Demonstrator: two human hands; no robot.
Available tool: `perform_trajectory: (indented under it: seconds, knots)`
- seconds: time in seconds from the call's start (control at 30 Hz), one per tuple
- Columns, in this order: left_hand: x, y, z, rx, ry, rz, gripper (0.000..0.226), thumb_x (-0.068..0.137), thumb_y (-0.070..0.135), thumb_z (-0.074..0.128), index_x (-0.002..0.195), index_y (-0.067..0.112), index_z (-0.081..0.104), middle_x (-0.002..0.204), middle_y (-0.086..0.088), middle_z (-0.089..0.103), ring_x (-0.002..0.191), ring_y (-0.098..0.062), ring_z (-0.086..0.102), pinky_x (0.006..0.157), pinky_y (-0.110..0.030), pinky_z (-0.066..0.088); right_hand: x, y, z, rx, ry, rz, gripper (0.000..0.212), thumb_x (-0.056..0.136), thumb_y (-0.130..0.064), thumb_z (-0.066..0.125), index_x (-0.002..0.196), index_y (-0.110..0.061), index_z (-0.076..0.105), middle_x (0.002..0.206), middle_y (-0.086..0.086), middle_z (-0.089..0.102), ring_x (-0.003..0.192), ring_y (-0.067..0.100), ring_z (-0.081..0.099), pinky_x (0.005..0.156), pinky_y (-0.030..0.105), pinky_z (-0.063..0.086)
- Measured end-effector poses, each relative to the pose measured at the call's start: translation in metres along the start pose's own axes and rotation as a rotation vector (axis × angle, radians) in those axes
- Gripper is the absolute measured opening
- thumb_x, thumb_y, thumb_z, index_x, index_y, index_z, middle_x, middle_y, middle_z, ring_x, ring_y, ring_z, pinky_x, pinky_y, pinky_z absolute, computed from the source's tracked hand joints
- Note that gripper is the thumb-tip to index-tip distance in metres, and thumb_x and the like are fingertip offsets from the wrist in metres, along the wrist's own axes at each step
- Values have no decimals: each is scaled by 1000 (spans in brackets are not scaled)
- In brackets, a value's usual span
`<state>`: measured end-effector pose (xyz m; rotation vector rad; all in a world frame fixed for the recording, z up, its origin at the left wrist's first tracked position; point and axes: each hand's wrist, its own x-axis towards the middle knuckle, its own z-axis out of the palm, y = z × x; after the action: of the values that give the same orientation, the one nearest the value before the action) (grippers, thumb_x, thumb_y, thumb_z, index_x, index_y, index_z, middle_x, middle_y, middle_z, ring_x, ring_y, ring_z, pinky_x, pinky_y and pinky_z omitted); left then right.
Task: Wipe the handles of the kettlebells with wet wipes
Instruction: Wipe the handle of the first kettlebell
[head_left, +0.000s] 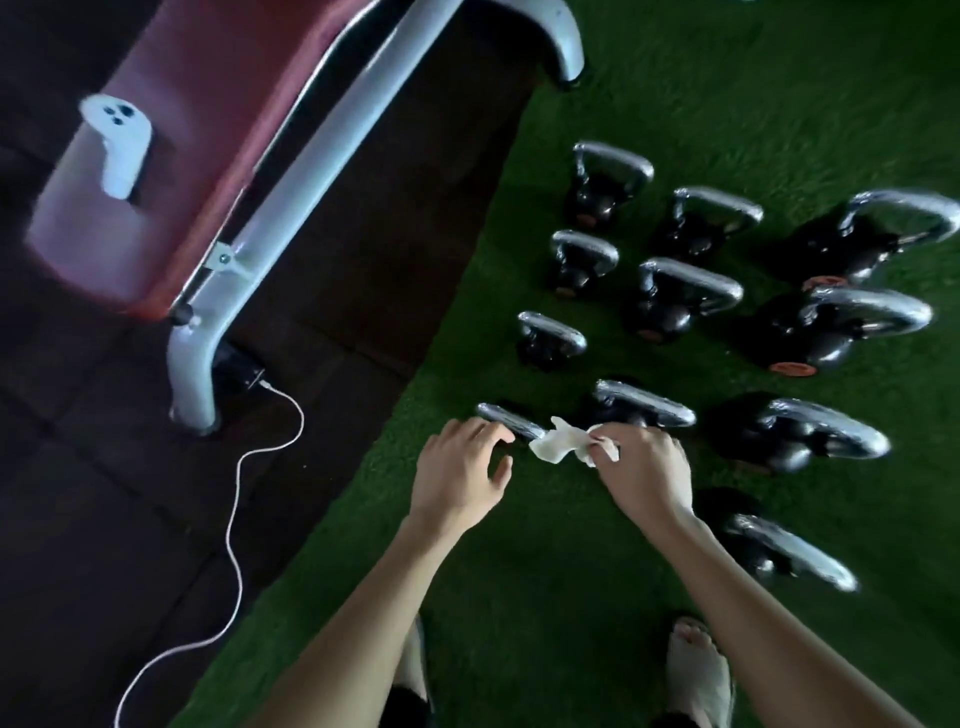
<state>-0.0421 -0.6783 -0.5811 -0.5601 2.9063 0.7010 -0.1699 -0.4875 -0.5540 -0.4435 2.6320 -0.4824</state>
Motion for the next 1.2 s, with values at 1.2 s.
perform_trajectory:
  seconds: [1.2]
  knots:
    - [156,-156,160,-151,65,618,25,78,55,79,88,33,80,92,24,73,80,-2,70,61,-22,50,93,27,256,100,547,-375,26,98,-42,54,97,-32,78,90,-13,69,80,14,51,73,37,47]
